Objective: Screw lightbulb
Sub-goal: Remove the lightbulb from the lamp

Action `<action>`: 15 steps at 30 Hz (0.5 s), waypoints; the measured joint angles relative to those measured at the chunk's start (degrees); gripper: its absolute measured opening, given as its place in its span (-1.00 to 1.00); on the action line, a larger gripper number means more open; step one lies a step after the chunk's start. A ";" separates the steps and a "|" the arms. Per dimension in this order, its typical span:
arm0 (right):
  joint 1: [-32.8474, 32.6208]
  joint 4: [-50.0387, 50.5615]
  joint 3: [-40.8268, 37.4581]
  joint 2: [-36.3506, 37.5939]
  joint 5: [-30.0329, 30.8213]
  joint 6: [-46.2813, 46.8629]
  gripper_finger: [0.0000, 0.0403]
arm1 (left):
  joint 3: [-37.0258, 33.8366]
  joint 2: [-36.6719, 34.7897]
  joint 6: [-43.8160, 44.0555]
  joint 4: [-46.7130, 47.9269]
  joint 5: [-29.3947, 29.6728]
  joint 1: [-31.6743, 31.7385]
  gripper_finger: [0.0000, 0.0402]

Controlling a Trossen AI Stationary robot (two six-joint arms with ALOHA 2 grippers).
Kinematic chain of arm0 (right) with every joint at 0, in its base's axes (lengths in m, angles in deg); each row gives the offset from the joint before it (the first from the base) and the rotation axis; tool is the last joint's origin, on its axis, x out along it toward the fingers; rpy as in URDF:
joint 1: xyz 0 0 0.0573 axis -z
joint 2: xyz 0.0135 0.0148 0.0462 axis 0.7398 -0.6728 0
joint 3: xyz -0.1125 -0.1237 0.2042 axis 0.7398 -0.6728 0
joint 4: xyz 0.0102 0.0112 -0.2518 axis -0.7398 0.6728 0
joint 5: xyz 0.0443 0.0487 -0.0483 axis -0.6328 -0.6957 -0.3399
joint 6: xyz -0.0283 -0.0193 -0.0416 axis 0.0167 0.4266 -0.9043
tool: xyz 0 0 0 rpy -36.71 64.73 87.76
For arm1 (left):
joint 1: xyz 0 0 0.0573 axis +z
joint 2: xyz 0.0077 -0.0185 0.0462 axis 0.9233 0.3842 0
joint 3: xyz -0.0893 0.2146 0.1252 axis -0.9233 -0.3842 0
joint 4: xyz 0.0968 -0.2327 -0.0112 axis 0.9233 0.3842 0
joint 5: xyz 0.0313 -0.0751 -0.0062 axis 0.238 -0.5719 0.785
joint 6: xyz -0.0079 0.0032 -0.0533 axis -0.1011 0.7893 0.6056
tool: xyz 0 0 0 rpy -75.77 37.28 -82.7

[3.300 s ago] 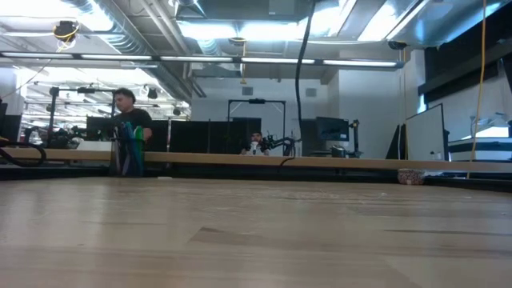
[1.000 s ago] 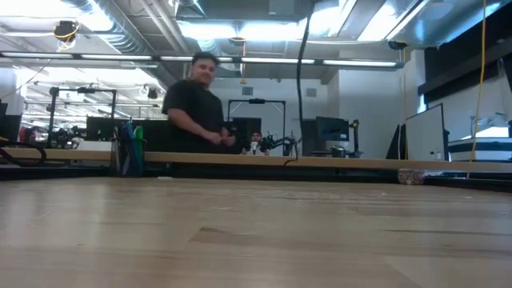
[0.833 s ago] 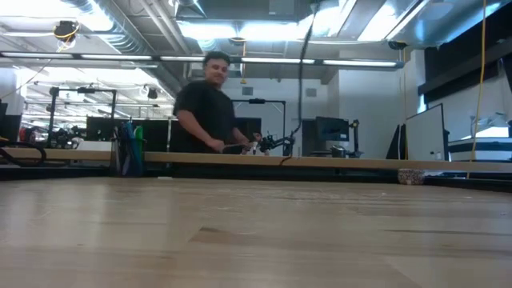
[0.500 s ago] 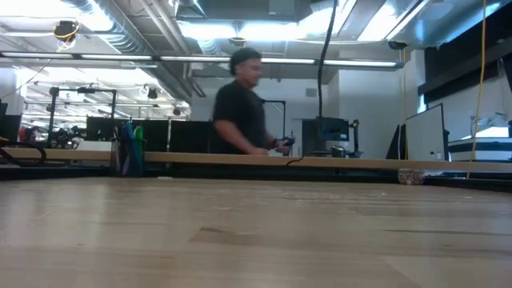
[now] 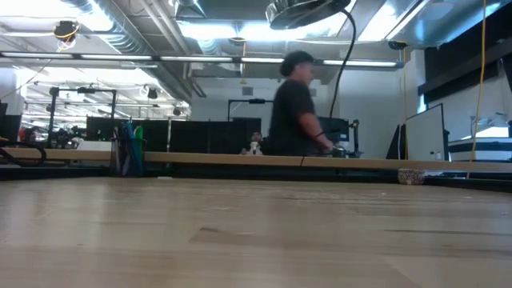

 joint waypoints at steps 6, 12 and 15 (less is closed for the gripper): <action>0.36 0.84 0.09 0.19 -7.61 -0.22 0.11 | -0.14 0.05 -3.10 0.36 -0.04 -0.66 -0.33; -0.51 10.85 0.40 3.96 -19.44 3.96 0.66 | -0.42 -0.26 -4.70 4.08 -0.05 -1.36 -0.34; -1.35 13.77 -0.63 5.28 -21.04 6.08 0.77 | -0.33 -0.68 -3.91 6.67 0.02 -1.24 -0.34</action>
